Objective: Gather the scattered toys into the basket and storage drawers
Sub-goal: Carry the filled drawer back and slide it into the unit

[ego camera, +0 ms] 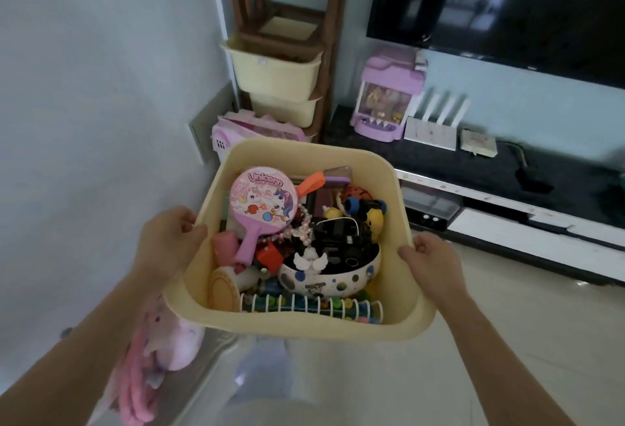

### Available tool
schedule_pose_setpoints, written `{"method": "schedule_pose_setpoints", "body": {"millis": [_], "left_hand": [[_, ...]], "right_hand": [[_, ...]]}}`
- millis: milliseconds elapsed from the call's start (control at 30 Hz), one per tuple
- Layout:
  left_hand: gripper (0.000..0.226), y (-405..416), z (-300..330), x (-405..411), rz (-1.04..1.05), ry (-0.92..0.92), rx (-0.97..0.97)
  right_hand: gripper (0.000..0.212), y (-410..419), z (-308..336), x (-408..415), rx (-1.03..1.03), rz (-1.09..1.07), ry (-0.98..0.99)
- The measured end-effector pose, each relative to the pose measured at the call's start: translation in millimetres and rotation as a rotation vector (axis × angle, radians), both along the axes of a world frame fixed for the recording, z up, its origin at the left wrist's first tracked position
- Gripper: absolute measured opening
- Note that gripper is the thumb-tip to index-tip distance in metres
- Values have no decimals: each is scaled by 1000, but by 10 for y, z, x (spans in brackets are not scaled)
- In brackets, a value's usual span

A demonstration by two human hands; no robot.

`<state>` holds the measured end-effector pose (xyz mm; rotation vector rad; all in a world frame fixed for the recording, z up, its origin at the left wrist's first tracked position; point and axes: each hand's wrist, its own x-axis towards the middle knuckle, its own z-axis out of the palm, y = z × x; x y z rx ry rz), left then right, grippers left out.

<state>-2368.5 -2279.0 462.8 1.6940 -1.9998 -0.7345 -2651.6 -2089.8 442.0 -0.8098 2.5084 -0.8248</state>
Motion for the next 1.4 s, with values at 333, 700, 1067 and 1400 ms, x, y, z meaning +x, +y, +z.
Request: {"method": "schedule_pose_setpoints", "body": {"millis": [333, 700, 1067, 1400], "left_hand": [[4, -1863, 494, -441, -24, -4, -62], [6, -3414, 945, -1264, 27, 42, -166], [7, -4516, 1085, -1739, -46, 29, -132], [5, -5418, 1170, -1761, -141, 21, -93]], "right_hand": [[14, -1853, 337, -412, -80, -13, 9], [17, -3520, 834, -1387, -244, 65, 28], [19, -4478, 1035, -1824, -251, 60, 49], [20, -5166, 1065, -1660, -209, -37, 38]]}}
